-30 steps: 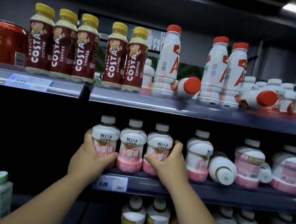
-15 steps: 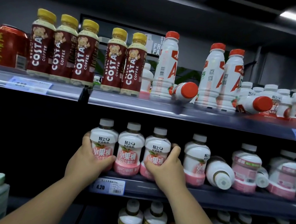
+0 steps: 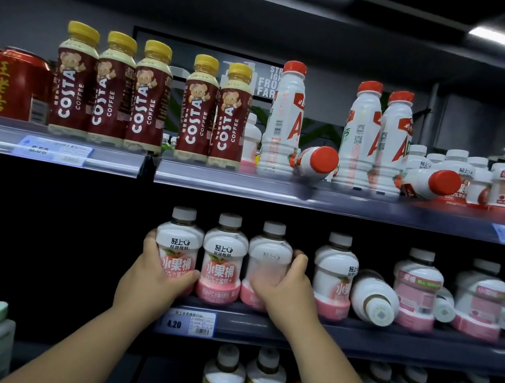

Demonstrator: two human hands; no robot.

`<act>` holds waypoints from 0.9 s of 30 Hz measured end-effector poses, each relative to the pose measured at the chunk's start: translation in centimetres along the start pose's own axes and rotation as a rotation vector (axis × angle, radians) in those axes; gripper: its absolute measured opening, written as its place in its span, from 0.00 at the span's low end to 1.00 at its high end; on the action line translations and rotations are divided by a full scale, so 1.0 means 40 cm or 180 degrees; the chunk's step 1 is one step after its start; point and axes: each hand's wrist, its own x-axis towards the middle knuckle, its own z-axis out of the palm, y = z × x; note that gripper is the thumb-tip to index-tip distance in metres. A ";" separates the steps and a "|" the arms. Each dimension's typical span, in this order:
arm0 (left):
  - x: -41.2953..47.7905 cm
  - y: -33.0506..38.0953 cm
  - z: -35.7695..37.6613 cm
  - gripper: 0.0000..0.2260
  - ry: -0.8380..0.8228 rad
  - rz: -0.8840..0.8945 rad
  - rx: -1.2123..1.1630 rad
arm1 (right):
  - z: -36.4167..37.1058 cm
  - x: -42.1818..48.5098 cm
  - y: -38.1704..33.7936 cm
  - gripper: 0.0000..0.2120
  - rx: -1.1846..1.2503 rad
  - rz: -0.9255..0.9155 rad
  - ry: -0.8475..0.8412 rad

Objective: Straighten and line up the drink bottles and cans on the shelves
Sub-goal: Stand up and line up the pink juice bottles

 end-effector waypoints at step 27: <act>-0.197 0.169 0.029 0.30 -0.0518 0.1774 -0.0668 | -0.126 -0.160 0.109 0.29 0.0537 -0.0298 0.0949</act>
